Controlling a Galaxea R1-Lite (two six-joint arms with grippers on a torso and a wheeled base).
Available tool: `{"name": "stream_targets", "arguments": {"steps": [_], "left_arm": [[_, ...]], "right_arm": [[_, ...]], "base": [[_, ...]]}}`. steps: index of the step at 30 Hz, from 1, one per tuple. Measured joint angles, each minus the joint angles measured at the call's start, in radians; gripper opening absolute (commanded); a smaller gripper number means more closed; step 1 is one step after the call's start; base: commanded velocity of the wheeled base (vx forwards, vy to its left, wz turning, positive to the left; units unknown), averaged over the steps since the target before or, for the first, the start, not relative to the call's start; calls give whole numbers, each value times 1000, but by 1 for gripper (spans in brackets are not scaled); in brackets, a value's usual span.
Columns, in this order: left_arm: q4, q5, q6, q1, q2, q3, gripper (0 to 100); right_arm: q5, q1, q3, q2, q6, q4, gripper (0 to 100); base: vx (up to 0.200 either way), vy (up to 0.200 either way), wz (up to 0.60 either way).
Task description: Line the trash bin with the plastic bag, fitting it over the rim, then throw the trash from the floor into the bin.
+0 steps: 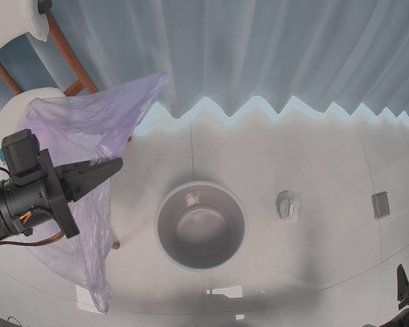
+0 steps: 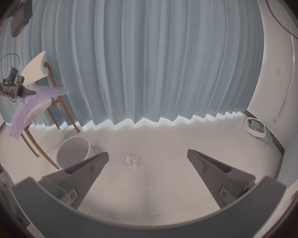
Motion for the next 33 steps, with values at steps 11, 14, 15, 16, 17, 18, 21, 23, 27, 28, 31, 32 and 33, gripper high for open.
{"name": "stream_targets", "arguments": {"steps": [11, 14, 15, 16, 17, 18, 21, 23, 27, 28, 31, 32, 33], "left_arm": [[-38, -102, -192, 11, -35, 17, 0], [-82, -102, -202, 15, -15, 12, 0], [-113, -103, -208, 20, -10, 17, 0], [-144, -103, -213, 25, -5, 26, 0], [-182, -105, -220, 31, -1, 39, 0], [-221, -105, -227, 38, 3, 51, 0], [-312, -105, -243, 52, 14, 77, 0], [-346, -106, -253, 59, 29, 88, 0], [-357, -108, -321, 49, 55, 93, 0], [-357, -109, -349, 37, 59, 92, 0], [-359, -109, -425, -4, 67, 82, 0], [-359, -109, -444, -19, 69, 79, 0], [-360, -109, -462, -35, 71, 76, 0]], "right_arm": [[0, 0, 0, 0, 0, 0, 100], [0, 0, 0, 0, 0, 0, 100], [0, 0, 0, 0, 0, 0, 100], [0, 0, 0, 0, 0, 0, 100], [0, 0, 0, 0, 0, 0, 100], [0, 0, 0, 0, 0, 0, 100], [0, 0, 0, 0, 0, 0, 100], [0, 0, 0, 0, 0, 0, 100], [0, 0, 0, 0, 0, 0, 100], [0, 0, 0, 0, 0, 0, 100], [0, 0, 0, 0, -1, 0, 100], [0, 0, 0, 0, -1, 1, 100], [0, 0, 0, 0, -1, 1, 100]], "base": [[0, 0, 0], [0, 0, 0], [0, 0, 0], [0, 0, 0], [0, 0, 0], [0, 0, 0], [0, 0, 0], [0, 0, 0], [0, 0, 0], [0, 0, 0], [0, 0, 0], [0, 0, 0], [0, 0, 0]]}}
